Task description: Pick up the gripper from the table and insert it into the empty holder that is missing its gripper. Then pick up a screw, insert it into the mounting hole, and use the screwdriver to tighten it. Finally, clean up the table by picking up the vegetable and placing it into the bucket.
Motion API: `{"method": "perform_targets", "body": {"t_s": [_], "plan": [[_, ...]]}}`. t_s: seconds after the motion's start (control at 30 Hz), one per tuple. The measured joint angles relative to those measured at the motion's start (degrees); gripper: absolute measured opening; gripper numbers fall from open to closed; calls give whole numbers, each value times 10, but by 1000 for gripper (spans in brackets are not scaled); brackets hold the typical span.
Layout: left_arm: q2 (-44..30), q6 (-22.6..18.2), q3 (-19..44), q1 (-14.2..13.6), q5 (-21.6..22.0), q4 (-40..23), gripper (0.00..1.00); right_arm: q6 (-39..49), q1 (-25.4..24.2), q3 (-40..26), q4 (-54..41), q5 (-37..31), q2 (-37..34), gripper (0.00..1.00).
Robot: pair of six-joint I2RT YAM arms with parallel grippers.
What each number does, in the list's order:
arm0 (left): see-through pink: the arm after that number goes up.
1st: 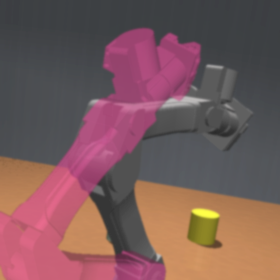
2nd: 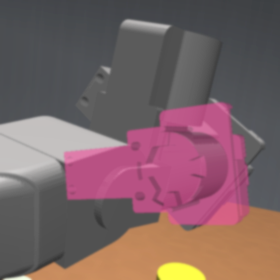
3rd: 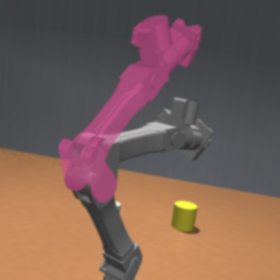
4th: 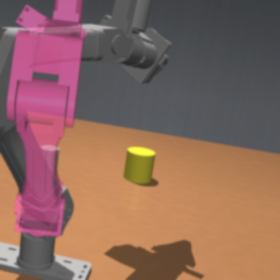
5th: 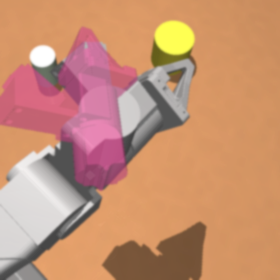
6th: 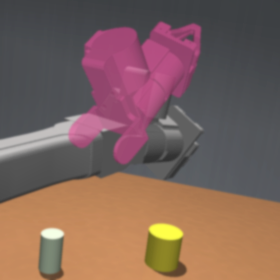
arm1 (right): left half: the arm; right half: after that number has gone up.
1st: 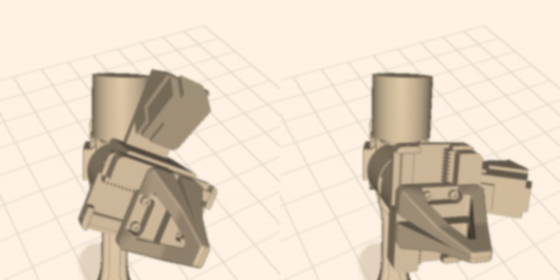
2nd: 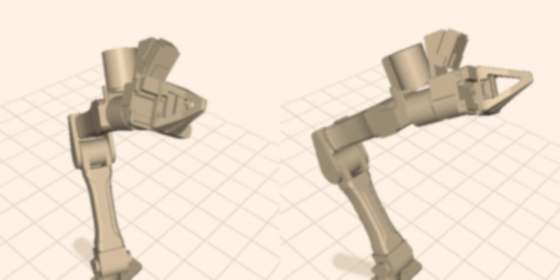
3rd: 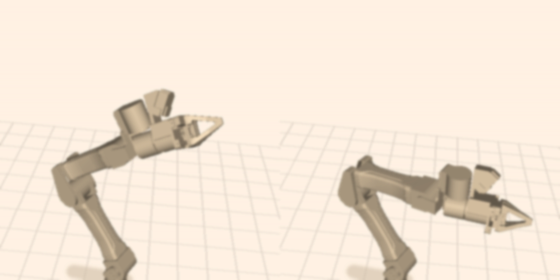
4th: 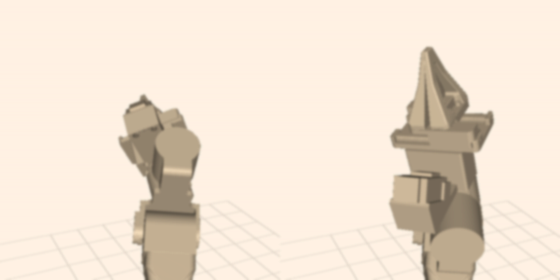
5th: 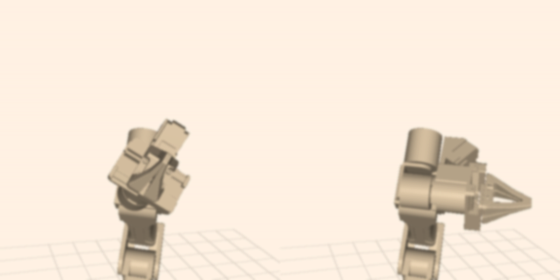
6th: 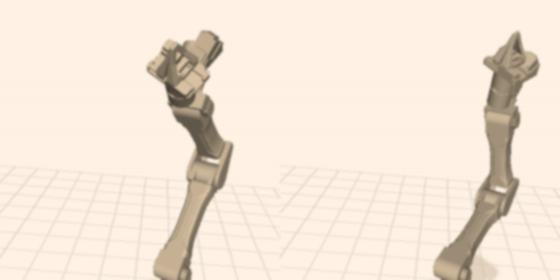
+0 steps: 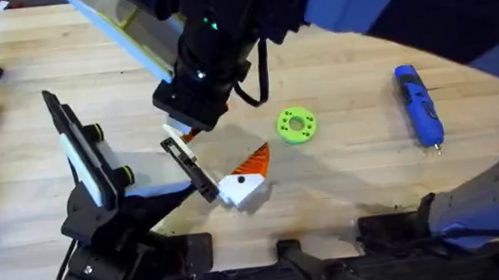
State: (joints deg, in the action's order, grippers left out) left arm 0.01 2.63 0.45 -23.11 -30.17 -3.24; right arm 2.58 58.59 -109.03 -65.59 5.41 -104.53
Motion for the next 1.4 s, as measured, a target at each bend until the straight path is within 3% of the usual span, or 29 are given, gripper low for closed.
{"method": "perform_targets", "body": {"t_s": [1.4], "plan": [[0,17,0,0,4,-1,986,4,2,0,17,-16,-16,10]]}}
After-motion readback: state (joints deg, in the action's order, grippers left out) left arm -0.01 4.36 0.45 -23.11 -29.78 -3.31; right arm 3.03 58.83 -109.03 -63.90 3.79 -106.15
